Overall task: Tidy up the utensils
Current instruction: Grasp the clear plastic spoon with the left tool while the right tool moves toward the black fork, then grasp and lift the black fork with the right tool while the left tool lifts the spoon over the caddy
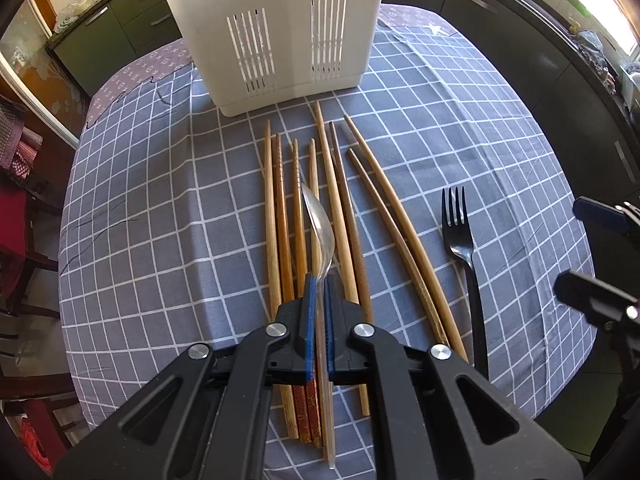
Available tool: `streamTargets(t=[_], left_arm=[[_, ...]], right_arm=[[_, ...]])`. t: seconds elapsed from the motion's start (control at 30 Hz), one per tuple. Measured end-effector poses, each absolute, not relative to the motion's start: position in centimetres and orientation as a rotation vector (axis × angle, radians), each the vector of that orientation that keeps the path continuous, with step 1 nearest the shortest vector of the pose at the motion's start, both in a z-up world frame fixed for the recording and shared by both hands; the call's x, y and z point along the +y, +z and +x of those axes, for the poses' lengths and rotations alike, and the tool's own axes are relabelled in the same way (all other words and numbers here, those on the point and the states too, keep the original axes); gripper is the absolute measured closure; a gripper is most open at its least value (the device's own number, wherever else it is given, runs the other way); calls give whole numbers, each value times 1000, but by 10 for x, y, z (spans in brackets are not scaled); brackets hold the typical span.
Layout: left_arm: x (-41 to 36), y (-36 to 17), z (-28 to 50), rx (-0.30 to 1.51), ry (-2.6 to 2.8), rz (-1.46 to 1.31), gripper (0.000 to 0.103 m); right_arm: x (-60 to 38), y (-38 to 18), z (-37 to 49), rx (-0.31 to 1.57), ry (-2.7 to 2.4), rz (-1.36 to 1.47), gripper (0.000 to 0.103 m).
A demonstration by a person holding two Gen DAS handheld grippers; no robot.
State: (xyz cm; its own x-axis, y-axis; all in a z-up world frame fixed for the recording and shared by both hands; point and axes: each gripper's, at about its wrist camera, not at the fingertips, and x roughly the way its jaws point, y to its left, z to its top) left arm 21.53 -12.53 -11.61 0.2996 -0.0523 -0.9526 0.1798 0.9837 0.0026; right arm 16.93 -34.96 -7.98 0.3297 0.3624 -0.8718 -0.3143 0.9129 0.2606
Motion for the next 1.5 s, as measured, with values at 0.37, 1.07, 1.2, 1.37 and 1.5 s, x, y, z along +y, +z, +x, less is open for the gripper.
streamTargets(t=[0.37, 1.07, 1.2, 1.37, 1.5], left_arm=[[-105, -96, 193, 1195, -214, 90, 99], [-95, -55, 185, 1094, -267, 64, 99], [-86, -6, 195, 990, -274, 16, 99], [-82, 62, 226, 760, -254, -36, 99], [-83, 97, 256, 557, -222, -61, 99]], right_arm=[[-299, -107, 193, 1408, 405, 7, 66], [-266, -126, 197, 1445, 336, -118, 93], [-285, -110, 184, 1355, 405, -24, 93], [-307, -103, 169, 1261, 484, 93, 93], [-314, -106, 159, 1233, 529, 149, 93]])
